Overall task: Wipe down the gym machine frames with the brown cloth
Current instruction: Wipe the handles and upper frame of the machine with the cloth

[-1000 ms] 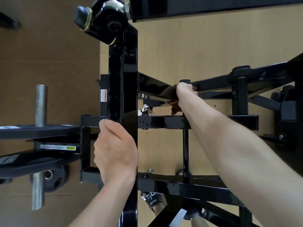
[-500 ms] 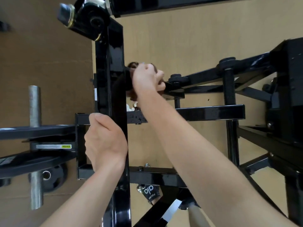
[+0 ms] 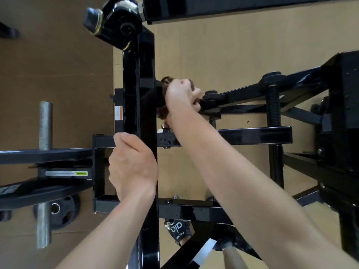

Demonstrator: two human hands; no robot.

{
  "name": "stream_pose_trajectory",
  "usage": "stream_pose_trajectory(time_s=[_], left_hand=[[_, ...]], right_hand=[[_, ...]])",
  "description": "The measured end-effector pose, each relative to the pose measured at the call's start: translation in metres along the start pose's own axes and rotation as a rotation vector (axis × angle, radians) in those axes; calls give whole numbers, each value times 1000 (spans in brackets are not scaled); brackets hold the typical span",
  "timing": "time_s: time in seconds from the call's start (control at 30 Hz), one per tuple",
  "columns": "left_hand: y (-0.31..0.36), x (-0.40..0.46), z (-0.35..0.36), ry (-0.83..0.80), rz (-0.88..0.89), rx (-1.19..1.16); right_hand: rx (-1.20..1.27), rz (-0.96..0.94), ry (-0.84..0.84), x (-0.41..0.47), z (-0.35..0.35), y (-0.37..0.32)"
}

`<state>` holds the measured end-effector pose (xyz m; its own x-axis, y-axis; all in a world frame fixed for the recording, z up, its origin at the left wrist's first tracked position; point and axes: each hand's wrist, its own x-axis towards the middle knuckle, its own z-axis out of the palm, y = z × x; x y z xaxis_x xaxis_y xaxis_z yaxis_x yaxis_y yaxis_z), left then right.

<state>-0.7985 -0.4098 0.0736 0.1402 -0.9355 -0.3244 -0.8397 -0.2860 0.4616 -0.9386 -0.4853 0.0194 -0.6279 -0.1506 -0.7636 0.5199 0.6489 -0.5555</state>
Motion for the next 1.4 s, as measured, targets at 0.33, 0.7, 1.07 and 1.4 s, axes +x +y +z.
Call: stream_pose_trajectory(time_s=[0.33,0.7,1.07,1.4], left_hand=[[-2,0,4,26,10,4],[-2,2,3,18,15,2],[-2,2,2,19,27,5],[-4,1,5,72,39,15]], right_hand=[[-152,-41,35,21,1,9],[-67,-60,160,76,-42,49],[-743,-1066,-56,6,-69,136],[-1225,-1337,-216,11,-28,178]])
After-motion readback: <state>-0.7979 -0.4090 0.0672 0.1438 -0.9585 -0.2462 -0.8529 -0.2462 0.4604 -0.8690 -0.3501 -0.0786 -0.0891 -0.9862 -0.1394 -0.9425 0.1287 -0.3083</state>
